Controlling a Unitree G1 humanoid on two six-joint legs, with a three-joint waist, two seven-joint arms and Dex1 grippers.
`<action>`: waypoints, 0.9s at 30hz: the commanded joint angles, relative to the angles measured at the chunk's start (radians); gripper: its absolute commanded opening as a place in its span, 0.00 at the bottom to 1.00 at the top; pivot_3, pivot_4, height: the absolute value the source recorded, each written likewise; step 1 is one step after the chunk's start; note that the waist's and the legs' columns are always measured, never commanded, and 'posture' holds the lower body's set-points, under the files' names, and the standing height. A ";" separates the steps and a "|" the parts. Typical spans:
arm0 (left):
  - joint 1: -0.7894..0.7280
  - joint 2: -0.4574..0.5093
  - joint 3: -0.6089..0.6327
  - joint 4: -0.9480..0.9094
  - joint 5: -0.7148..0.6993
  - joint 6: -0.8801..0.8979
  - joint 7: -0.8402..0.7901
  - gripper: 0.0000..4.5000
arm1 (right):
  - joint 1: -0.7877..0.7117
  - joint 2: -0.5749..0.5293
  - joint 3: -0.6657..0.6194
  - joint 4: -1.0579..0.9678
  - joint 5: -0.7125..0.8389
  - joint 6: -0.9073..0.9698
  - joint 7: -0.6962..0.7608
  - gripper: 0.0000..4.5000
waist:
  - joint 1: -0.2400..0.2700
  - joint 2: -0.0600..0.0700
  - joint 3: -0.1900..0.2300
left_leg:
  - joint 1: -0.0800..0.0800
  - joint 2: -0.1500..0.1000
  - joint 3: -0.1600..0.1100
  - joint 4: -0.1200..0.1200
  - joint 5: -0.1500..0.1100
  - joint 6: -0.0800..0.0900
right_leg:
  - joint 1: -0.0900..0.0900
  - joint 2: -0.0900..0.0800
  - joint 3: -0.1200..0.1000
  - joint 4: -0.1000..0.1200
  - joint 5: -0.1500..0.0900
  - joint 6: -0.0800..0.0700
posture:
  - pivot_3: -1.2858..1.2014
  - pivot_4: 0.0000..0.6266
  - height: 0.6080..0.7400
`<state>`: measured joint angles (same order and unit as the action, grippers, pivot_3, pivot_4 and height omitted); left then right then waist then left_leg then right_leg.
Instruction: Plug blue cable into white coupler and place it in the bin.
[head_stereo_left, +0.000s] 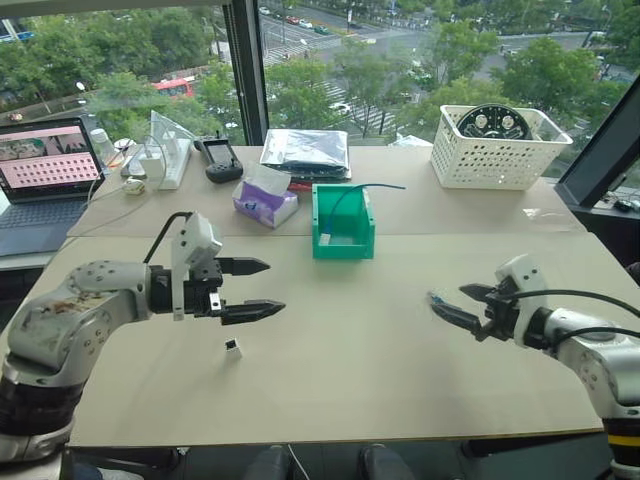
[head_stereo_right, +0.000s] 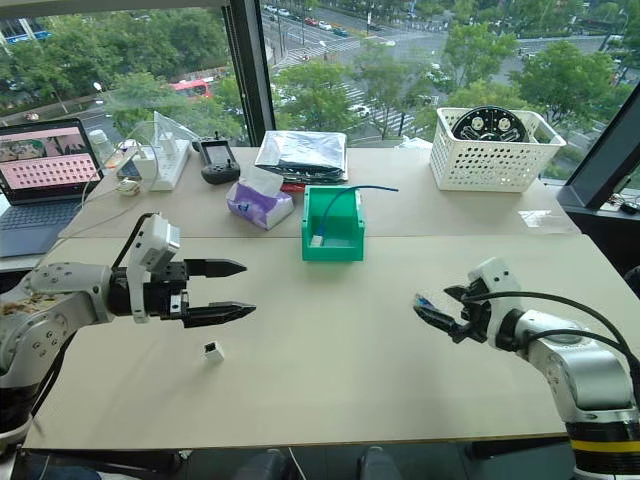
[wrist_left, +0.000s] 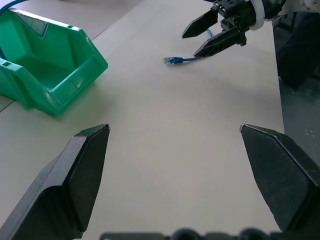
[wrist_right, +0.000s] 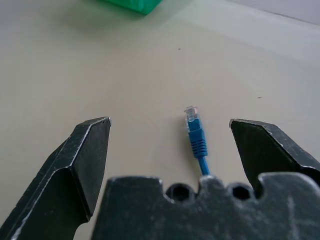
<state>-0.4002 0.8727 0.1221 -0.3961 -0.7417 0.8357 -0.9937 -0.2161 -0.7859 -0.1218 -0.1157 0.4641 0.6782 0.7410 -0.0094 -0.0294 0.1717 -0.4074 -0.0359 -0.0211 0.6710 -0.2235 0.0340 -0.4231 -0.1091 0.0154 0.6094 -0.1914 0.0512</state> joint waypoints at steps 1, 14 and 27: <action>-0.003 0.017 0.030 -0.038 -0.012 0.001 0.016 1.00 | -0.052 0.012 0.030 0.080 -0.058 -0.061 0.010 0.98 | -0.001 0.000 0.000 | 0.000 0.000 0.000 0.000 0.000 0.000 | 0.000 0.000 0.000 0.000 0.000 0.000 | 0.52 0.24 0.91; -0.009 0.033 0.016 -0.034 -0.001 -0.016 0.027 1.00 | -0.132 0.075 0.121 0.286 -0.206 -0.185 0.036 0.51 | -0.003 0.000 0.000 | 0.001 0.000 0.000 0.001 0.000 0.000 | 0.001 0.001 0.000 0.001 0.001 -0.002 | 0.52 0.24 0.91; -0.058 0.053 -0.046 0.016 0.054 -0.067 -0.048 1.00 | -0.176 0.089 0.201 0.086 -0.175 -0.161 0.176 0.01 | -0.008 0.000 0.000 | 0.002 0.000 0.000 0.001 0.000 0.000 | 0.000 0.001 0.000 0.002 0.001 -0.002 | 0.52 0.24 0.91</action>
<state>-0.4351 0.9045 0.0996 -0.3898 -0.7208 0.8117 -1.0042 -0.3503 -0.7062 0.0456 0.0472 0.2630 0.5172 0.8730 -0.0176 -0.0294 0.1717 -0.4055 -0.0358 -0.0209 0.6717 -0.2233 0.0336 -0.4228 -0.1080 0.0157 0.6113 -0.1904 0.0494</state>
